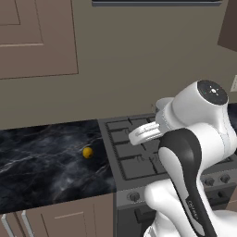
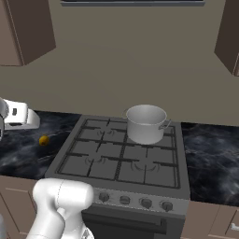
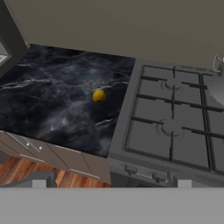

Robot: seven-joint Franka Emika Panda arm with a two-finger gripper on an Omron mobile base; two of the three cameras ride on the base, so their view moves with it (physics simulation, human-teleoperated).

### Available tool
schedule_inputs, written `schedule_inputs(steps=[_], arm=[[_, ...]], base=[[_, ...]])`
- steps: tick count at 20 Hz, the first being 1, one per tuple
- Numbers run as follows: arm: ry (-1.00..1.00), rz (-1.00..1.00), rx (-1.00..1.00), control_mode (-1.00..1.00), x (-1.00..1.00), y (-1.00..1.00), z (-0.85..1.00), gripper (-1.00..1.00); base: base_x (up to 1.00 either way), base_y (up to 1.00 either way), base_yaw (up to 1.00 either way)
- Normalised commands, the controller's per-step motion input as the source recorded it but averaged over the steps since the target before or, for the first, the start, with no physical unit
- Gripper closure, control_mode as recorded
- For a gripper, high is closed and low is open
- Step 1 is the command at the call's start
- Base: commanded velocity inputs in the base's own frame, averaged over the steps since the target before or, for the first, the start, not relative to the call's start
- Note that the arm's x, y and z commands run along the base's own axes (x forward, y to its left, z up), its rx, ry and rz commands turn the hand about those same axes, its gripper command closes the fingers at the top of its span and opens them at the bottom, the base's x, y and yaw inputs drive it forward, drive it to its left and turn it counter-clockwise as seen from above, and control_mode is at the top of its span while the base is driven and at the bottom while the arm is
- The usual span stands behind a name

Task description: Turn on the burner for the pot on the stove. Wait thirty seconds for the pot to heat up. Then add the lemon to the pot.

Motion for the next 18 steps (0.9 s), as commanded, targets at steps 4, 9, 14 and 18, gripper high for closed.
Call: schedule_inputs(steps=[4,9,14,18], arm=[[0.0,0.0,0.0,-1.0,0.0,0.0,0.0,-1.0],[0.0,0.0,0.0,-1.0,0.0,0.0,0.0,-1.0],[0.0,0.0,0.0,-1.0,0.0,0.0,0.0,-1.0],[0.0,0.0,0.0,-1.0,0.0,0.0,0.0,-1.0]], base=[[0.0,0.0,0.0],[0.0,0.0,0.0],[0.0,0.0,0.0],[0.0,0.0,0.0]])
